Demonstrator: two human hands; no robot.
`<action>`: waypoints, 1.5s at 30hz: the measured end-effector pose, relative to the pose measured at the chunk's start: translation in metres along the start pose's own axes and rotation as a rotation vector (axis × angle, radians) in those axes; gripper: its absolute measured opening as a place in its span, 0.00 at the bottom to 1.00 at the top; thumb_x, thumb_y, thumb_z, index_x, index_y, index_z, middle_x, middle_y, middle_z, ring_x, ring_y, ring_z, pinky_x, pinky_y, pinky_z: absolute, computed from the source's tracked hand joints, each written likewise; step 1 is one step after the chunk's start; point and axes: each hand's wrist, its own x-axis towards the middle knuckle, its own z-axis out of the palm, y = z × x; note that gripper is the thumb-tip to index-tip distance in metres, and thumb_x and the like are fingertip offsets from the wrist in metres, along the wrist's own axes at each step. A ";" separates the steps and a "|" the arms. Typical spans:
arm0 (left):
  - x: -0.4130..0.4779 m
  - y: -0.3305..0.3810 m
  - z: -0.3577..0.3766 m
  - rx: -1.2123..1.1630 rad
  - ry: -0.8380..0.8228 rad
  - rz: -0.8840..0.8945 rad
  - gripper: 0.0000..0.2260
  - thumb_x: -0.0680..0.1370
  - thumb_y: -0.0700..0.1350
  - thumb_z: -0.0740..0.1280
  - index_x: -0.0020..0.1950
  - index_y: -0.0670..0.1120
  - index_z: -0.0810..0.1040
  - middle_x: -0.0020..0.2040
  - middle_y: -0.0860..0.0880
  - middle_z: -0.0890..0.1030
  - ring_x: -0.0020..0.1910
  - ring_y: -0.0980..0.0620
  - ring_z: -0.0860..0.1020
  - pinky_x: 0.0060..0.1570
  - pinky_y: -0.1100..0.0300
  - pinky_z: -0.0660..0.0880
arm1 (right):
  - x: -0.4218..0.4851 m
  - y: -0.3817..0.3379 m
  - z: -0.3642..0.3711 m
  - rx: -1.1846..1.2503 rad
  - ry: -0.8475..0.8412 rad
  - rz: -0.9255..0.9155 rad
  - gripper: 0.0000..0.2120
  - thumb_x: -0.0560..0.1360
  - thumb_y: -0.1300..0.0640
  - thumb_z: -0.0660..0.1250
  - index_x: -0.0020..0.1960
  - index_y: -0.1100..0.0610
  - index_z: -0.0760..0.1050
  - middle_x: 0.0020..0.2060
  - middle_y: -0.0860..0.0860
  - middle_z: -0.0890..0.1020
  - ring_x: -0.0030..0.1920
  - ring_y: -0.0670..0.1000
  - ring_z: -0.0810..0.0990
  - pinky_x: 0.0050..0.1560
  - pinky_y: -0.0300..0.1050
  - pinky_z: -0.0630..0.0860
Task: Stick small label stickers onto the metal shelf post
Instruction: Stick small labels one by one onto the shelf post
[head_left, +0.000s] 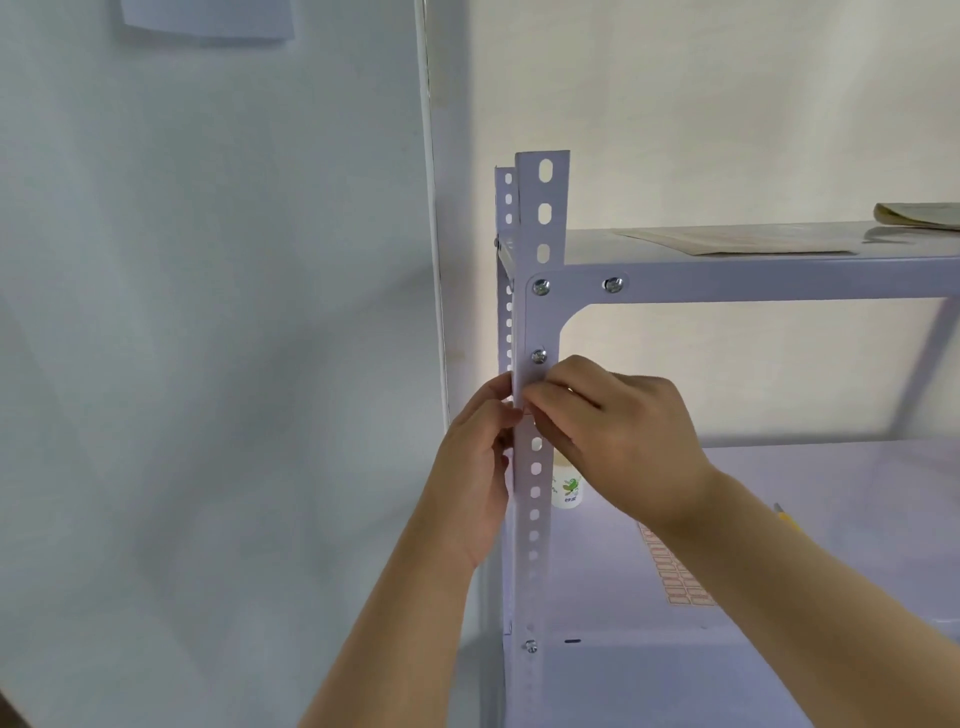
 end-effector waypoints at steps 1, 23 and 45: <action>0.000 0.000 0.000 -0.004 -0.008 0.001 0.12 0.82 0.40 0.57 0.54 0.45 0.81 0.35 0.50 0.81 0.36 0.53 0.79 0.35 0.65 0.75 | 0.003 0.003 -0.002 -0.038 -0.010 -0.056 0.06 0.71 0.68 0.70 0.39 0.58 0.79 0.33 0.52 0.77 0.23 0.54 0.69 0.21 0.43 0.66; -0.002 0.003 0.003 -0.022 -0.010 0.016 0.14 0.83 0.39 0.57 0.49 0.48 0.82 0.37 0.52 0.82 0.37 0.57 0.80 0.37 0.67 0.76 | 0.014 0.005 0.001 0.006 -0.156 -0.165 0.07 0.72 0.61 0.70 0.37 0.61 0.74 0.35 0.56 0.75 0.21 0.54 0.66 0.21 0.41 0.58; -0.001 -0.001 -0.001 0.015 -0.022 0.034 0.16 0.83 0.40 0.57 0.63 0.45 0.82 0.42 0.49 0.82 0.40 0.54 0.79 0.39 0.65 0.76 | -0.001 -0.006 0.002 -0.011 -0.155 0.012 0.09 0.74 0.66 0.68 0.54 0.62 0.80 0.40 0.54 0.77 0.23 0.54 0.67 0.19 0.41 0.61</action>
